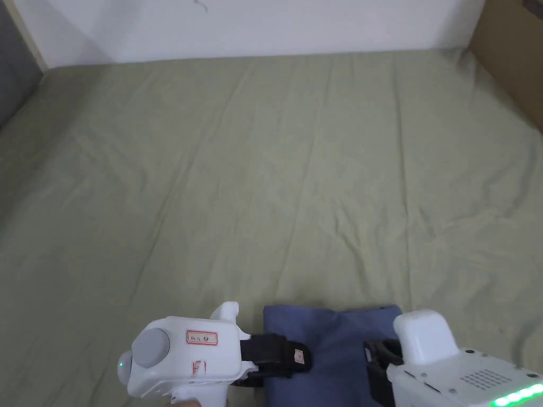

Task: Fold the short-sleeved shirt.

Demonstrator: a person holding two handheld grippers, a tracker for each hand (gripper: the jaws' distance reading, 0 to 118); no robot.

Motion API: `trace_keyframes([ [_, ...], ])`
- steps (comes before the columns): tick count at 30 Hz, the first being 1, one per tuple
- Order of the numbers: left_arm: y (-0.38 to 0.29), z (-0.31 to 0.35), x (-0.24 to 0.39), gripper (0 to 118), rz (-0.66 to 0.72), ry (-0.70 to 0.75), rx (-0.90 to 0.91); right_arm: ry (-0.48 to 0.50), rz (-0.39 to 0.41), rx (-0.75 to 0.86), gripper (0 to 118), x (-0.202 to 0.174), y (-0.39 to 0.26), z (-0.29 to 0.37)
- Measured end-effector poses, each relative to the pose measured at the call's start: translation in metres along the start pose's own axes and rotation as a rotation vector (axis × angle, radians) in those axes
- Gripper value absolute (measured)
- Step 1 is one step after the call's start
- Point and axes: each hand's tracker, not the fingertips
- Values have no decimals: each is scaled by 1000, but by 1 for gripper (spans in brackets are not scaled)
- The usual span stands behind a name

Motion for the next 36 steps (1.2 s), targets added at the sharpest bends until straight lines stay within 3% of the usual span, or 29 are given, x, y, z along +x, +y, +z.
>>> trace_keyframes([
  [3,9,47,-2,30,-69,86,38,-24,-4,108,0,-20,13,19],
  [8,37,149,-31,31,-123,285,104,-106,65,326,0,-67,37,44],
  [12,65,227,-66,30,-96,535,157,-77,103,448,0,-99,50,56],
  [19,97,303,-103,30,-58,1026,226,-67,161,476,0,-128,60,46],
  [23,109,310,-122,30,-119,1102,223,-42,156,458,0,-132,67,40],
  [26,110,303,-127,46,-166,1211,238,-43,162,448,0,-134,66,39],
  [28,104,297,-122,81,-194,1338,302,-28,169,435,0,-133,64,40],
  [29,101,297,-118,92,-202,1332,321,-25,165,432,0,-133,64,40],
  [30,97,297,-113,96,-195,1304,350,-22,157,429,0,-131,63,41],
  [34,82,301,-80,95,-172,1126,418,-23,131,443,0,-125,62,48],
  [35,76,299,-66,92,-184,1099,411,-33,136,446,0,-123,62,49],
  [36,69,295,-49,75,-208,1084,441,-41,140,452,0,-121,62,50],
])
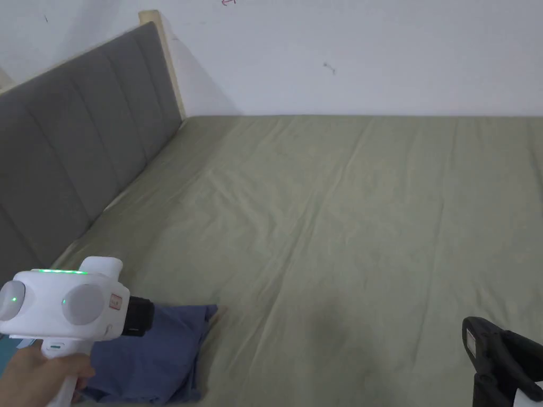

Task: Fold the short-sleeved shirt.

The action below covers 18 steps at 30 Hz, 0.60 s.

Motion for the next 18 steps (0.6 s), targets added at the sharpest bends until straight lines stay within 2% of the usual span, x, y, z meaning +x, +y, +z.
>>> trace_keyframes([
  [1,-3,15,10,50,0,2,62,-11,0,4,0,1,1,1],
  [2,-8,33,24,19,-3,-6,117,-20,-6,6,0,4,2,3],
  [3,-12,49,38,3,2,-15,162,-24,-19,6,0,8,3,4],
  [8,-41,124,111,0,6,-116,388,-65,-26,16,0,26,7,11],
  [10,-52,147,144,0,30,-116,469,-85,-31,34,0,35,12,15],
  [14,-64,183,184,0,108,-231,555,-127,-39,87,0,55,27,27],
  [18,-68,216,216,0,49,-186,669,-153,-50,128,0,75,46,38],
])
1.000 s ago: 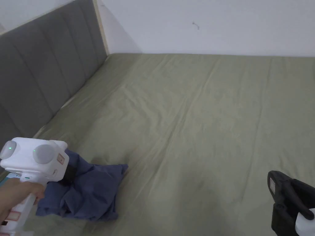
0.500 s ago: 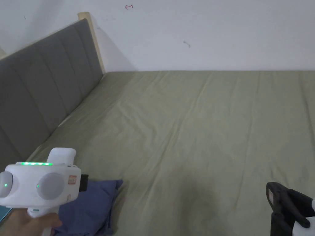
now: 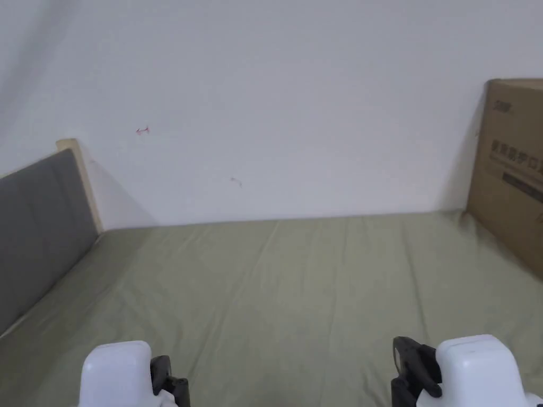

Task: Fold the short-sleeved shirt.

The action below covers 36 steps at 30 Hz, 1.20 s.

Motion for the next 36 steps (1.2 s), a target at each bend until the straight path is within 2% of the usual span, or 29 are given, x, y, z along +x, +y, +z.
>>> trace_keyframes([
  [3,11,15,17,1,-44,7,93,-21,2,20,0,13,16,5],
  [4,15,18,22,10,-41,3,107,-31,4,27,0,16,20,6],
  [5,19,21,25,29,-30,-11,111,-45,2,41,0,21,24,9],
  [6,23,23,27,71,-26,-30,103,-58,1,49,0,27,29,11],
  [7,27,24,29,98,-14,-52,83,-74,-3,66,1,32,34,14],
  [8,30,25,32,111,-5,-58,81,-83,-9,78,9,36,37,16],
  [11,35,33,36,113,-13,-83,102,-98,-22,83,88,49,45,22],
  [12,37,35,37,113,-26,-90,105,-100,-26,81,109,53,46,25],
  [13,39,37,37,113,-21,-97,104,-106,-25,85,116,55,46,27],
  [18,47,50,41,113,30,-79,150,-159,23,112,118,57,48,35],
  [22,53,58,56,113,-67,-16,135,-140,-16,106,118,61,47,35],
  [25,50,59,61,113,-90,-64,169,-142,-38,100,118,63,45,34],
  [31,57,68,69,113,-69,-70,133,-147,-47,84,118,67,43,34],
  [36,60,67,70,113,3,-36,115,-174,-31,71,118,70,43,33],
])
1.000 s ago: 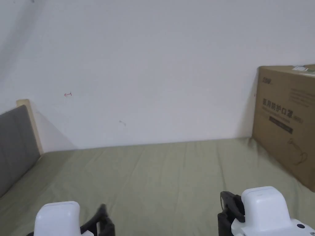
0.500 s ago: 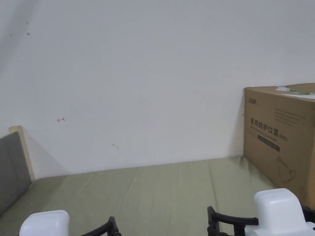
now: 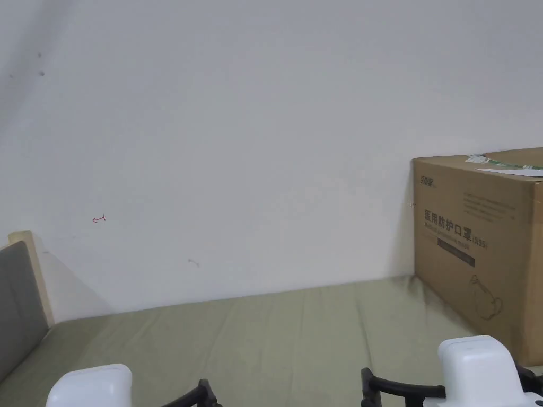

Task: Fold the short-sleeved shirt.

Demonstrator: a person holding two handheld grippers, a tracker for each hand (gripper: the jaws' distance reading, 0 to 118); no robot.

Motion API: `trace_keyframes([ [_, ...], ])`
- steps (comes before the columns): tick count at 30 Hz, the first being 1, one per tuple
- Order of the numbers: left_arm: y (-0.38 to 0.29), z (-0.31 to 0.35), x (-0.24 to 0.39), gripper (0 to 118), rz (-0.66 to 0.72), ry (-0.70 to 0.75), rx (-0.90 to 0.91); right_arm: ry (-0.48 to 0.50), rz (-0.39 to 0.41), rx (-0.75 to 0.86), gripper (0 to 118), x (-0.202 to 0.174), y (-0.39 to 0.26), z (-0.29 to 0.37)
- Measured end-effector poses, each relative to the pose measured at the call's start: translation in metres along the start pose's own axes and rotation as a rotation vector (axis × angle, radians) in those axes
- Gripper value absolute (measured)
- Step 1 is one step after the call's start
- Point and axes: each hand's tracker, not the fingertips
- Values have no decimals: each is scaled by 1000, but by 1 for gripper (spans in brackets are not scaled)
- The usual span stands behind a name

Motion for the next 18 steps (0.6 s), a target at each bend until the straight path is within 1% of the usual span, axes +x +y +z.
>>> trace_keyframes([
  [6,-5,-9,-1,113,-12,14,-15,8,-5,-13,118,0,-1,-2],
  [12,-7,-13,-2,113,-13,17,22,19,13,-17,118,-5,-2,-3],
  [18,-12,-18,-2,113,-35,72,33,25,11,-21,118,-5,-3,-2],
])
